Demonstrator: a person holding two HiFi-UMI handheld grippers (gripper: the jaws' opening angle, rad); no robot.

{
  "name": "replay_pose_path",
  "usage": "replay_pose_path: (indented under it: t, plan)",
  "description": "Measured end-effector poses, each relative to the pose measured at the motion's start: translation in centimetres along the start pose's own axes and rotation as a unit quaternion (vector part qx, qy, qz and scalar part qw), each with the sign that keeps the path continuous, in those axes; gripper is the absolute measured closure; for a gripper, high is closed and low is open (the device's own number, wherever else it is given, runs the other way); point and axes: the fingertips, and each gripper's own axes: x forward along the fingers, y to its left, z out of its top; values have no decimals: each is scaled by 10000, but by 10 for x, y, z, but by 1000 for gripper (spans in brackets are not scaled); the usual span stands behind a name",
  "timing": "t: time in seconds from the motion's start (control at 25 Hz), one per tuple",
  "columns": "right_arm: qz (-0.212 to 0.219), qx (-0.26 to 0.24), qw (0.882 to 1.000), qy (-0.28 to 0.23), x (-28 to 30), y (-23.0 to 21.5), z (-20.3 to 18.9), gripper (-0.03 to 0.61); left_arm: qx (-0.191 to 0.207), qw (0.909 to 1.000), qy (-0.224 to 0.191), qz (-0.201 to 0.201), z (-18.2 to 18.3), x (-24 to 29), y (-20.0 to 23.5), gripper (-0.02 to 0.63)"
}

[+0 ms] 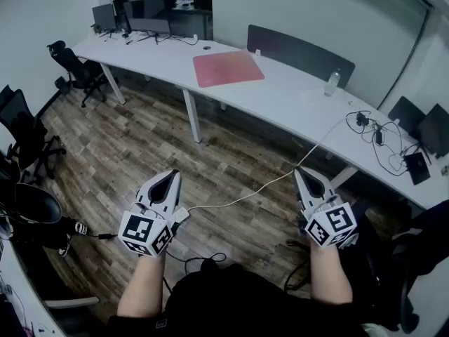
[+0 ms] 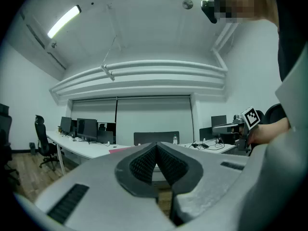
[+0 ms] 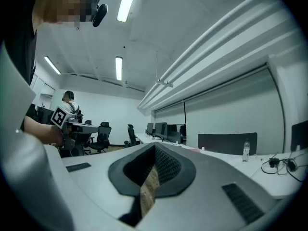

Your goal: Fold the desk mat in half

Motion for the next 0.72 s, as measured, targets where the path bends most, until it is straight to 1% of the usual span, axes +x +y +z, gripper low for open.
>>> replay_pose_path:
  t: [0.16,0.32,0.52,0.72]
  plan:
    - [-5,1,10000,5,-13,-3,-3,584,-22,10000,57,-2,-3,-2,-12,611]
    - [23,-4,10000,-2,-22,-6,-3,584,-14,10000,10,-54,-1,-5,-24,611]
    - [102,19,9999,17,-33,0,-7,584,-34,9999,93,-20,-6,-15,-33,611]
    - [308,305,9990,83,-42,4,-18,583,-116,9996,270,17,-19,-21,-36,611]
